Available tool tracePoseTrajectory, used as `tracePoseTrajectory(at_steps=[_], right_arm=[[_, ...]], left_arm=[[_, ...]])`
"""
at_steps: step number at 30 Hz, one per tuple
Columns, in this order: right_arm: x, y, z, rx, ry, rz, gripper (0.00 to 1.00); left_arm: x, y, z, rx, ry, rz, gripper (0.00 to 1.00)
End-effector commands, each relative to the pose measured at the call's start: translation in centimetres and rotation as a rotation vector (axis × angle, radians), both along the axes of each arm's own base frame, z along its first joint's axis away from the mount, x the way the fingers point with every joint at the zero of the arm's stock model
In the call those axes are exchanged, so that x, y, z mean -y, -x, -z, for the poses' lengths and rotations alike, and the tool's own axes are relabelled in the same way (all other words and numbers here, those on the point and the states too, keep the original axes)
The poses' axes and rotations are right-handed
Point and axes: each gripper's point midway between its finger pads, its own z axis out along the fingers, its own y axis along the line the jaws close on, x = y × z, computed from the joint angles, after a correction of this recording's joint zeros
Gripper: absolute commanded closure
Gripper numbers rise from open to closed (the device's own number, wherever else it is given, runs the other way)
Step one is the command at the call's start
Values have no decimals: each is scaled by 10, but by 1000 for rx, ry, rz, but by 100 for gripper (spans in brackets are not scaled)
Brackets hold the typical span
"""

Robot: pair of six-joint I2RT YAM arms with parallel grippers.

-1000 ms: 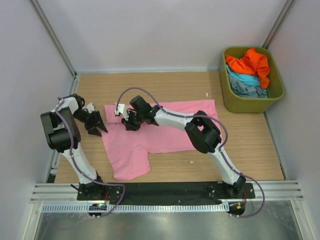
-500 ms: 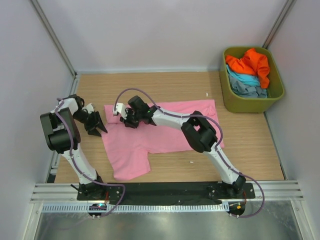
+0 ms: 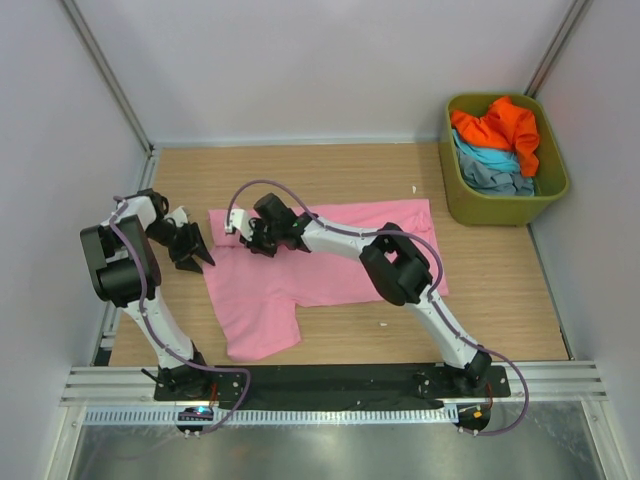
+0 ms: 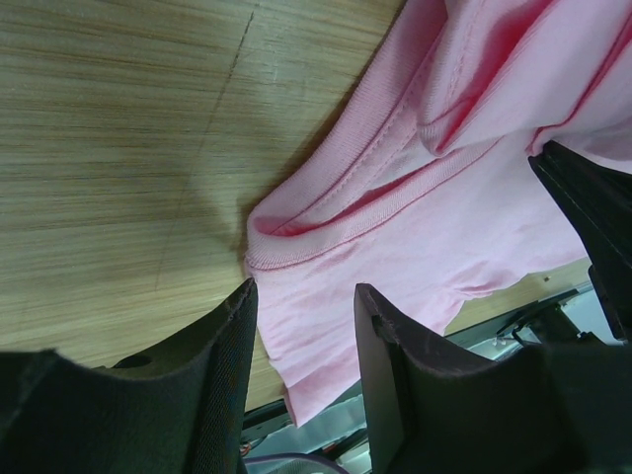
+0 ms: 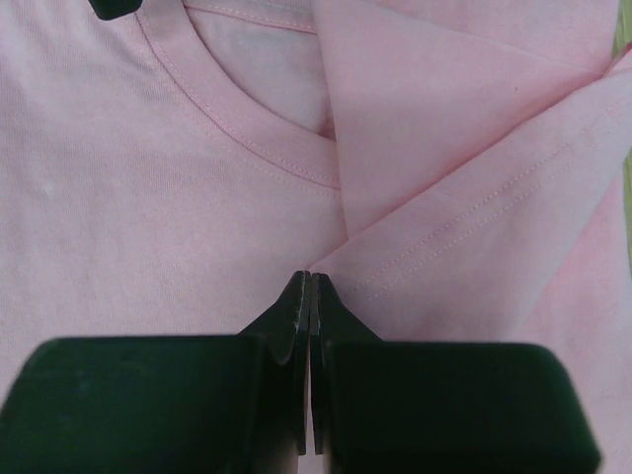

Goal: Fold and stack the t-shirts
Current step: Fold the tshirt

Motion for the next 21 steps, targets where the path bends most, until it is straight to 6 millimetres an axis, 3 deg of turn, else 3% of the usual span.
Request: tracePoseTrajectory(at_steps=[1,11,21], right_arm=[[-4,-10,-38,78,-45,15,99],[12,2,-87,102,-60,28,99],[20,36,-91,106,-23,-32,99]], left_arm=[[-3,-7,-10,54,0,-9,55],[0,-13,-9,86,17,-15,55],[2,-18,-13,117,31,-16,56]])
